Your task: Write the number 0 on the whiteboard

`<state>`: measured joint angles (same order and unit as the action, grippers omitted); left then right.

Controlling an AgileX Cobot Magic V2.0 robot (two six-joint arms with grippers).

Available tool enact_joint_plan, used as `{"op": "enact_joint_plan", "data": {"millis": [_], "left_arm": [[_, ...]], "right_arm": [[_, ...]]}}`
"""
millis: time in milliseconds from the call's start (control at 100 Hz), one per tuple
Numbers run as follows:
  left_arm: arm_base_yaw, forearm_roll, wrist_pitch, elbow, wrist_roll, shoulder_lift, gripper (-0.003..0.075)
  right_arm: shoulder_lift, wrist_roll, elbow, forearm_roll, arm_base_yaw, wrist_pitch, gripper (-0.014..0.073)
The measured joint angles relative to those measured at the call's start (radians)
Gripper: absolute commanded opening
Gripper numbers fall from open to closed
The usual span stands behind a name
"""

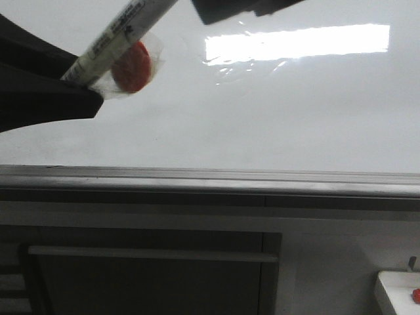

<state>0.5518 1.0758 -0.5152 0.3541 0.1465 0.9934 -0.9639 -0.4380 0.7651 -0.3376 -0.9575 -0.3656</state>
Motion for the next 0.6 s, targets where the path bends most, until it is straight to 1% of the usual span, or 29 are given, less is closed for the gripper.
{"op": "enact_joint_plan", "data": {"millis": [250, 430, 600], "left_arm": [[0.0, 0.037, -0.024, 0.0, 0.002, 0.0, -0.002], [0.0, 0.039, -0.024, 0.0, 0.005, 0.0, -0.002], [0.0, 0.039, -0.024, -0.004, 0.005, 0.0, -0.002]], "right_arm": [[-0.053, -0.002, 0.002, 0.0, -0.047, 0.089, 0.0402], [-0.078, -0.006, 0.006, 0.0, -0.05, 0.105, 0.0327], [-0.085, -0.006, 0.008, 0.0, -0.05, 0.12, 0.0293]]}}
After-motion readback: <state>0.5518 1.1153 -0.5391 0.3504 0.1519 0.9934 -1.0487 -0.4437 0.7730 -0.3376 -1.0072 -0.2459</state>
